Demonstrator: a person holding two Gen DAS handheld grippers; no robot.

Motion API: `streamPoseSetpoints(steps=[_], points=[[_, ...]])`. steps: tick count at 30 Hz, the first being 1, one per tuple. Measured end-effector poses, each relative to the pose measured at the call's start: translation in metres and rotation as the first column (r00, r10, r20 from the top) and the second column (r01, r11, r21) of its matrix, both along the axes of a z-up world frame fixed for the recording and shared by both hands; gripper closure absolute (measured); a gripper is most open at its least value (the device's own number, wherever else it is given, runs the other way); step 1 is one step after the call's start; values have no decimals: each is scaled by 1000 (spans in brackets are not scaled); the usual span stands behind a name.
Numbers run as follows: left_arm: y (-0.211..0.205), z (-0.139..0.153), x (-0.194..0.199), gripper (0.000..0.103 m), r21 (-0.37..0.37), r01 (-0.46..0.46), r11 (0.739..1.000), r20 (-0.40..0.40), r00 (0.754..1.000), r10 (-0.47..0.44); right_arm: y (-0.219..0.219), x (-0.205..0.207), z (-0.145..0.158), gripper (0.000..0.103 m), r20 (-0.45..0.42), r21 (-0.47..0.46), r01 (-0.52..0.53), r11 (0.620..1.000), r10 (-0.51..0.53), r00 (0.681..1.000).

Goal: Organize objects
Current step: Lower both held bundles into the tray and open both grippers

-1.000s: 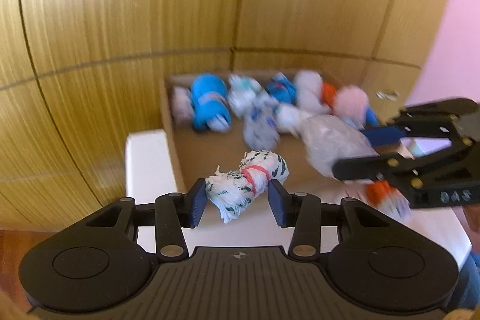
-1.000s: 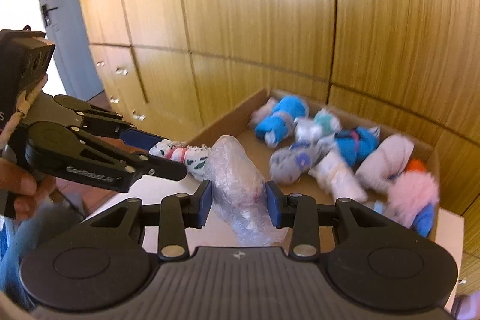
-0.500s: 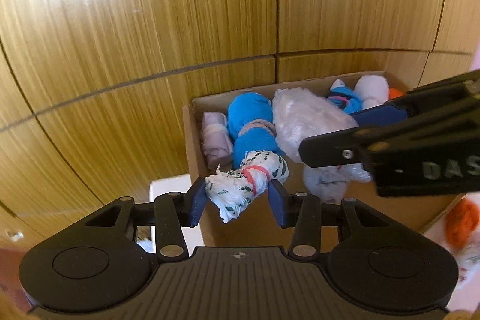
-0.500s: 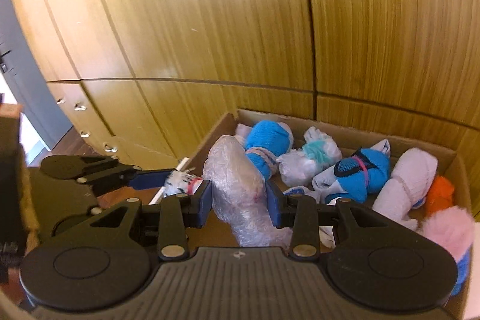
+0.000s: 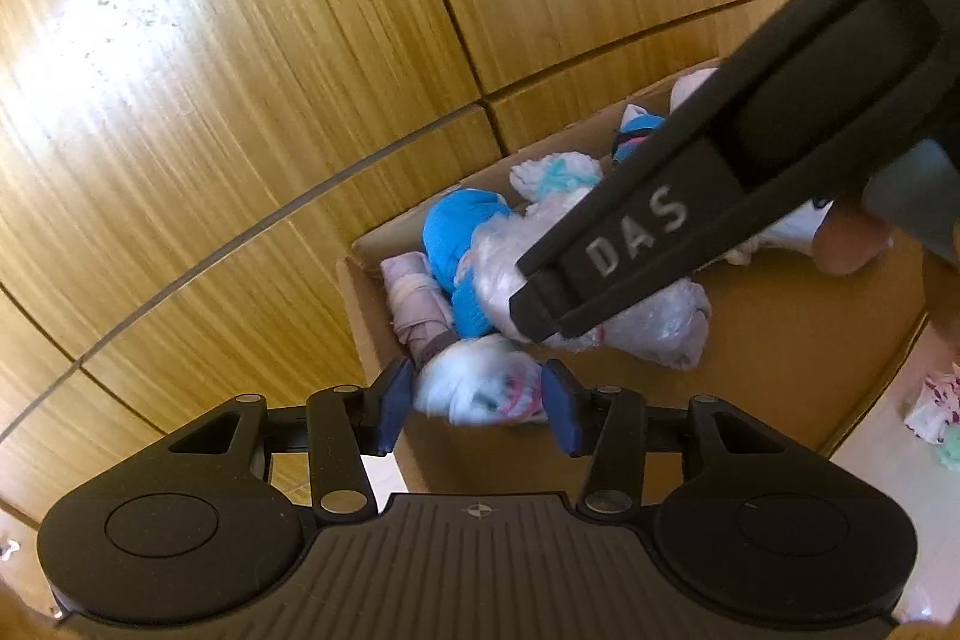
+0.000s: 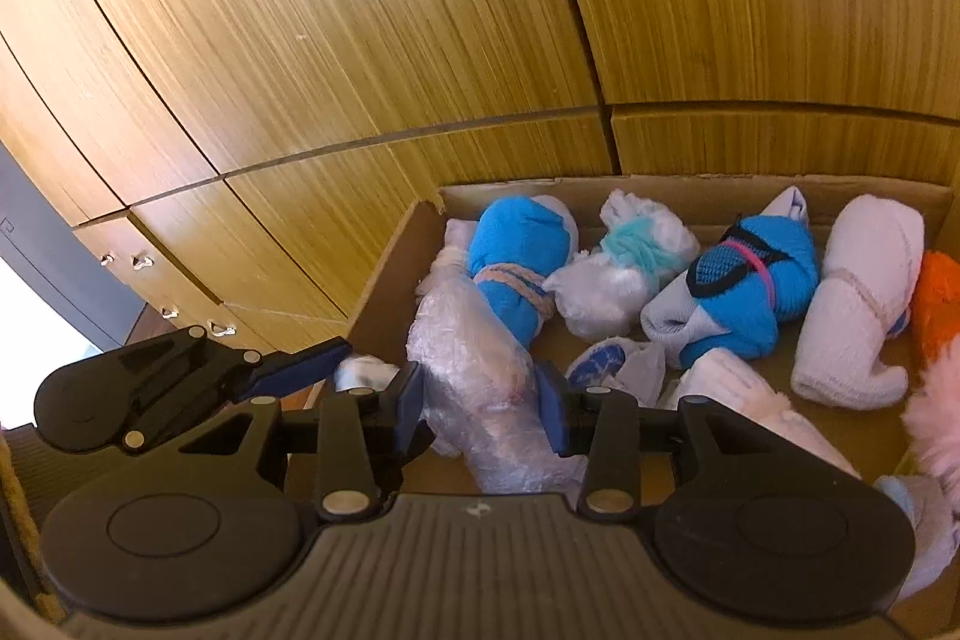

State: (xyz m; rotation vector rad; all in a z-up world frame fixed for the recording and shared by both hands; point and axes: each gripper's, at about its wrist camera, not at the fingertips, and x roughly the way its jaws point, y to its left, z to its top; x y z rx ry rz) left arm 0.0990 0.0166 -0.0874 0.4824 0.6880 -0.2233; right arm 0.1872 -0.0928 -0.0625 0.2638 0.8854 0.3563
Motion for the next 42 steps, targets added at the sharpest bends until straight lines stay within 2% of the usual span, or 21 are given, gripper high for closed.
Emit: streamPoseSetpoints(steps=[7,13,29,42], points=[[3,2,6,31,-17,-17,1000,-16,1000,16,-1,-10,1,63,-6,-8,-8,1000,8,1000],[7,7,3,26,-33,-27,999,-14,1000,27,-5,-20,4,60,-7,11,-9,1000,9,1000],[28,27,-6,22,-54,-64,997,-9,998,64,-18,-33,10,54,5,29,-5,1000,4,1000],[42,43,-15,21,-114,-105,988,-49,994,100,-40,-58,26,53,34,-5,-38,999,38,999]])
